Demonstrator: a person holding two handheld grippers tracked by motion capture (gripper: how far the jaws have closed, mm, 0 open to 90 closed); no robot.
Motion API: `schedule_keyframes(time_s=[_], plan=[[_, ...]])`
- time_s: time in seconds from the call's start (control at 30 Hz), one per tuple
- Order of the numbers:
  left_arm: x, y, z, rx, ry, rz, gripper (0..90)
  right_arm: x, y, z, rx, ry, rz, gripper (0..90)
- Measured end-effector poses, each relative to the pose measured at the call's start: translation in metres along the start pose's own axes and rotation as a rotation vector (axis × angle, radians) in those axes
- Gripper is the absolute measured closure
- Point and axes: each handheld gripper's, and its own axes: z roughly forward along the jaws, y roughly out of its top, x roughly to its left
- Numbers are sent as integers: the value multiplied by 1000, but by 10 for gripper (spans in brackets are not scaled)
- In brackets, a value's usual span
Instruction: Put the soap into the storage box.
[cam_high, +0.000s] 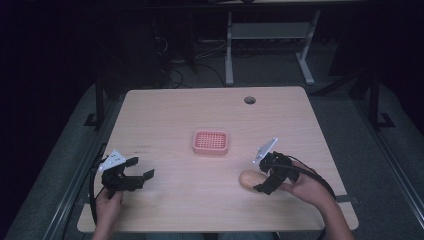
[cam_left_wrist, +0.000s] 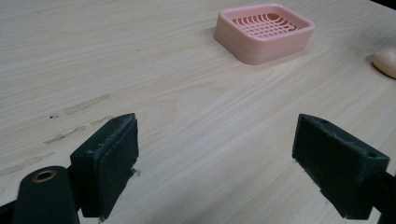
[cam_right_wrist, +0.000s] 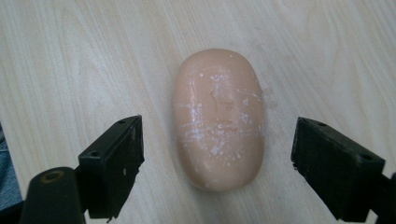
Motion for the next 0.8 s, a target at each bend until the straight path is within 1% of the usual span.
schedule_keyframes(time_s=[0.33, 0.53, 0.73, 0.8], plan=[[0, 0, 0, -4, -2, -2, 142, -5, 7, 13, 54, 15, -1, 167], [1, 0, 0, -1, 0, -1, 143, -6, 10, 19, 79, 23, -3, 168], [1, 0, 0, 3, 0, -1, 142, -6, 14, 25, 99, 32, -17, 170], [1, 0, 0, 3, -2, -2, 142, -5, 14, 26, 107, 35, -18, 185]])
